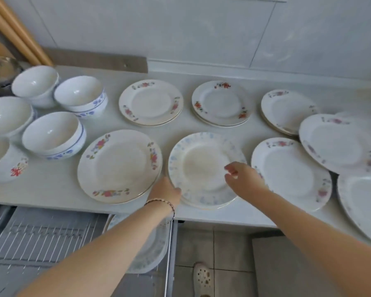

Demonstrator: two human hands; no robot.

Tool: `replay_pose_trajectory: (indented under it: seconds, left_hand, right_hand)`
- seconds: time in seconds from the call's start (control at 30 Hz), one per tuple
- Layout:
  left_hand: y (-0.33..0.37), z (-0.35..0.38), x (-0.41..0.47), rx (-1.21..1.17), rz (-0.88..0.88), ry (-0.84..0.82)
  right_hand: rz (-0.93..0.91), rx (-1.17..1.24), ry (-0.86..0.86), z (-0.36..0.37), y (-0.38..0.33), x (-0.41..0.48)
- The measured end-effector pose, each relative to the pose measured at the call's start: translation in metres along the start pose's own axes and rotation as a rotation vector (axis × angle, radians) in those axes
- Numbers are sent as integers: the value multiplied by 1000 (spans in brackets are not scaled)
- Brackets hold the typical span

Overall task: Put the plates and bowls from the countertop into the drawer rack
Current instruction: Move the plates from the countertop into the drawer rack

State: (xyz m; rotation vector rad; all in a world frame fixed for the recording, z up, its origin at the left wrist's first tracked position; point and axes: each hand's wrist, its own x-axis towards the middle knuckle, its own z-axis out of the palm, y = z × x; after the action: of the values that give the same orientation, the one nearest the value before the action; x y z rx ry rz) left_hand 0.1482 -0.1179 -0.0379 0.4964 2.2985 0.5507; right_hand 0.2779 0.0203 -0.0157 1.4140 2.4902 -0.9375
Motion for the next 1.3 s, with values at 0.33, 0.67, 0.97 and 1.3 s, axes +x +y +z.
replay_pose_trajectory:
  seconds: [0.33,0.67,0.97,1.3]
  left_hand:
    - [30,36,35,-284,-410,122]
    - [19,26,9,-468,-325,191]
    - [-82,-39,-86,-359,-187,207]
    - [-259,-85,-111,-35,-410,-54]
  right_hand:
    - [76,-70,-138,-8,8,119]
    - [40,187,-35,-22,10,82]
    - [-168,309,-182,11,-29,-52]
    - [40,340,-435,178,-77,-151]
